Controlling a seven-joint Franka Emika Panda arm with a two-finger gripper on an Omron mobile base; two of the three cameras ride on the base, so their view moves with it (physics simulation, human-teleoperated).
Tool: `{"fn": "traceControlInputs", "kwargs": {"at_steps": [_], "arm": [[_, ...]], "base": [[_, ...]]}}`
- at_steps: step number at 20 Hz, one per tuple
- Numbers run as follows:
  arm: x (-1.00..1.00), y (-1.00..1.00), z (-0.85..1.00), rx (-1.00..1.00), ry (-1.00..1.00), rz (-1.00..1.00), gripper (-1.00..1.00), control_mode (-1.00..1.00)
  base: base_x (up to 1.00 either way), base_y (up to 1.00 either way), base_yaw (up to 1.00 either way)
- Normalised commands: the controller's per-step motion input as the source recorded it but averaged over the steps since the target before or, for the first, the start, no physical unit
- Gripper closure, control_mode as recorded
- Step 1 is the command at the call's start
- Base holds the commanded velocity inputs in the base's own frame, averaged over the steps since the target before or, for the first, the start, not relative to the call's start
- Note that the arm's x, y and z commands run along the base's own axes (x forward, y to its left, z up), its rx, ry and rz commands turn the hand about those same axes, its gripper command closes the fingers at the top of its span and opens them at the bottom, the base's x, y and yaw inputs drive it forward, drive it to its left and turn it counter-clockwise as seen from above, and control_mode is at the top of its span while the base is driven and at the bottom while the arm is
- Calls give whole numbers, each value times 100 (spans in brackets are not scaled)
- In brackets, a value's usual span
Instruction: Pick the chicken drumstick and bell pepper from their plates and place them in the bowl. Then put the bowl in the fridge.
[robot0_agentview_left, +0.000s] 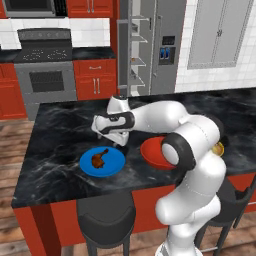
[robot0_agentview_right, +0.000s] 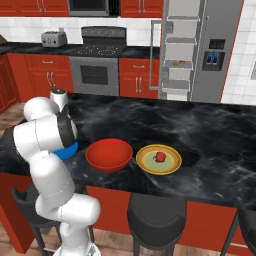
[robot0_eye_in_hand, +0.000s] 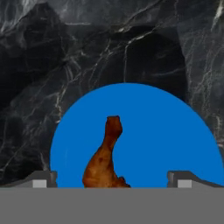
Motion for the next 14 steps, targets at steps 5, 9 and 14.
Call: {"fn": "traceControlInputs", "kwargs": {"at_steps": [5,9,14], "arm": [[22,22,-34,-2,3,0,-100,-100],[12,27,-34,-14,2,-3,-100,-100],[12,19,-29,-10,9,-2,-100,-100]], "base": [[0,0,0],[0,0,0],[0,0,0]]}}
